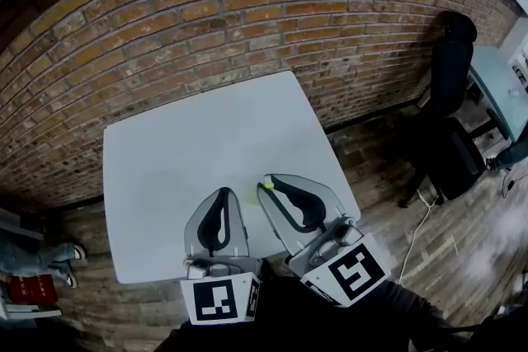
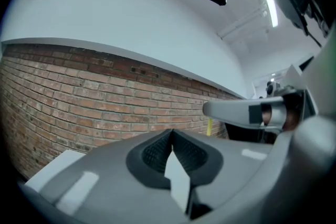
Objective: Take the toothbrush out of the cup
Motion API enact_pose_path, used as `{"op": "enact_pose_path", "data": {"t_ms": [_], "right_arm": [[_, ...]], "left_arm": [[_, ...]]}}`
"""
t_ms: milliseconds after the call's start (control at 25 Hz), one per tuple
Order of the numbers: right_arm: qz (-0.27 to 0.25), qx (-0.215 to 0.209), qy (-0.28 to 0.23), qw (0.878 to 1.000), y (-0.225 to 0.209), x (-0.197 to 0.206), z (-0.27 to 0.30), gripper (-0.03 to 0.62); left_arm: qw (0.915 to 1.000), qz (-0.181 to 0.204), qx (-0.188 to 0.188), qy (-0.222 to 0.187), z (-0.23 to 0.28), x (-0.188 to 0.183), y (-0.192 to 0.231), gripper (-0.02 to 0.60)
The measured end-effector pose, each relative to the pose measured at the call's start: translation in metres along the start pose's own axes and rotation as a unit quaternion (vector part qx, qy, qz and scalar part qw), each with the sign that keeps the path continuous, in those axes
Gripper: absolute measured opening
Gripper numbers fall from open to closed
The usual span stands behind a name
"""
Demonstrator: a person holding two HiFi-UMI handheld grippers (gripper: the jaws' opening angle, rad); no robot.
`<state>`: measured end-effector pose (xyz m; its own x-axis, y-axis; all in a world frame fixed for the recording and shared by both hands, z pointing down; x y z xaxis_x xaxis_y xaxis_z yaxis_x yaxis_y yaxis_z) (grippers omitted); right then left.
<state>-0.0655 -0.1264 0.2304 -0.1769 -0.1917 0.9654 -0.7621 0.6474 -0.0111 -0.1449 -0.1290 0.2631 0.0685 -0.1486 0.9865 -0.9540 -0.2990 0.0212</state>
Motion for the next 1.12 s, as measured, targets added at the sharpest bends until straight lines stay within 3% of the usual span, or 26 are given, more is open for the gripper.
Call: {"op": "enact_pose_path", "data": {"t_ms": [480, 1120], "right_arm": [[0.004, -0.02, -0.001, 1.0, 0.01, -0.02, -0.079, 0.046], [-0.003, -0.041, -0.003, 0.999, 0.023, -0.023, -0.104, 0.038]], "left_arm": [[0.9999, 0.002, -0.011, 0.001, -0.053, -0.007, -0.071, 0.008], [0.9996, 0.016, -0.023, 0.006, -0.078, -0.009, -0.091, 0.008]]}}
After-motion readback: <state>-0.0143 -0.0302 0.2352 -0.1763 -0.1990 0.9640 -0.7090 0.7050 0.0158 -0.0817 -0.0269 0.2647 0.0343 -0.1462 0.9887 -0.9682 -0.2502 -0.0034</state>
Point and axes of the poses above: the fingertips, and each gripper's own axes: z forward along the fingers, y to its left, x out of its underside, the point moved 2 cm from there along -z, backward along the fingers, and after that the axes turned 9 degrees about -y, right-handed, at the moved point
